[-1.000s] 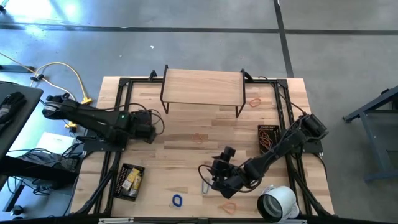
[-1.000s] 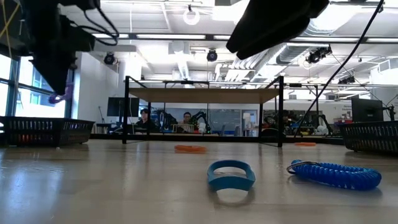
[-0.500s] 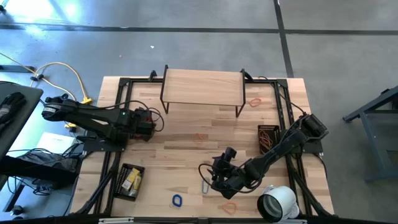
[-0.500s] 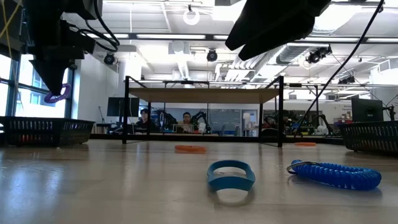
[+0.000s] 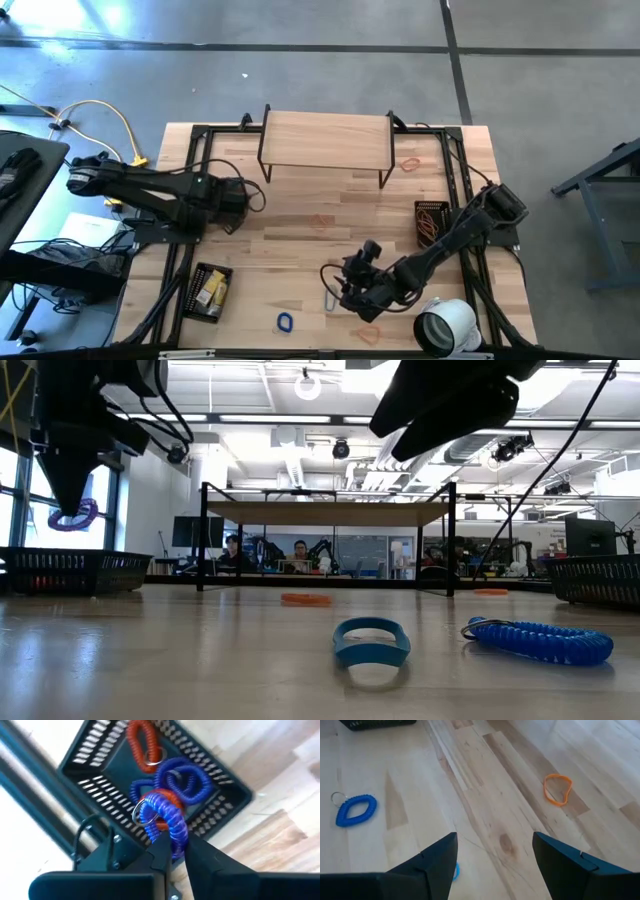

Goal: Pick & Place Office Desk Supplies
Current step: Put the violet spring keychain into the top left black bin, then put the right blue spring keychain into the top left black bin

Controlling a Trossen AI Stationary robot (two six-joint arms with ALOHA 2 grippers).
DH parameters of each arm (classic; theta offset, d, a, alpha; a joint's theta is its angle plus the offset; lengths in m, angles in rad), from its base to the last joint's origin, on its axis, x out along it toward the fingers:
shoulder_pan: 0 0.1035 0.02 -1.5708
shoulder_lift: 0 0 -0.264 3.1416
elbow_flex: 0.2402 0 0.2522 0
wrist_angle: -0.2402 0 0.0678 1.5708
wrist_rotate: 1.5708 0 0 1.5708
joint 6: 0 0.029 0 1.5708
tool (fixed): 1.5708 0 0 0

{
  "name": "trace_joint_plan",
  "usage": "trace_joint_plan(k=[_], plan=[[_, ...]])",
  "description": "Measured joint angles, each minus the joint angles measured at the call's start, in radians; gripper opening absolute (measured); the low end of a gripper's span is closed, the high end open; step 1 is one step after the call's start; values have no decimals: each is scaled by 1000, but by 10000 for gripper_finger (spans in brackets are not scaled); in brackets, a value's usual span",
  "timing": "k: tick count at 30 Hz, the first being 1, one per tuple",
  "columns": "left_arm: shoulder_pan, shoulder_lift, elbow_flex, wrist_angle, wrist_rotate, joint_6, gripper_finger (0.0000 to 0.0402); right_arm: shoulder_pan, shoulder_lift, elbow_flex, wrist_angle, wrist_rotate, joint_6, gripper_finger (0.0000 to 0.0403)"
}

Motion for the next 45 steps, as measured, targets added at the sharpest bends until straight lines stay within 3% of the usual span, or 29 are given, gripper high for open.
trace_joint_plan(k=[9, 17, 22, 31, 35, 45], plan=[[51, 0, 0, -28, -64, -23, 126, 3, 0, 0, 0, 19, -1, 247], [50, 0, 57, -45, -67, 18, 139, -1, 0, 0, 0, 33, -12, 247], [-88, 0, 115, 92, -70, 27, 140, -21, 0, 0, 5, 33, -49, 247], [-411, 0, 113, 417, -53, 105, 140, -25, 0, 0, 29, 30, -118, 247], [-521, 18, 113, 478, -108, 108, 140, -29, 0, 0, 46, 32, -144, 247], [-646, 166, 112, 579, -151, 123, 140, -46, 0, 0, 48, 30, -165, 247]])
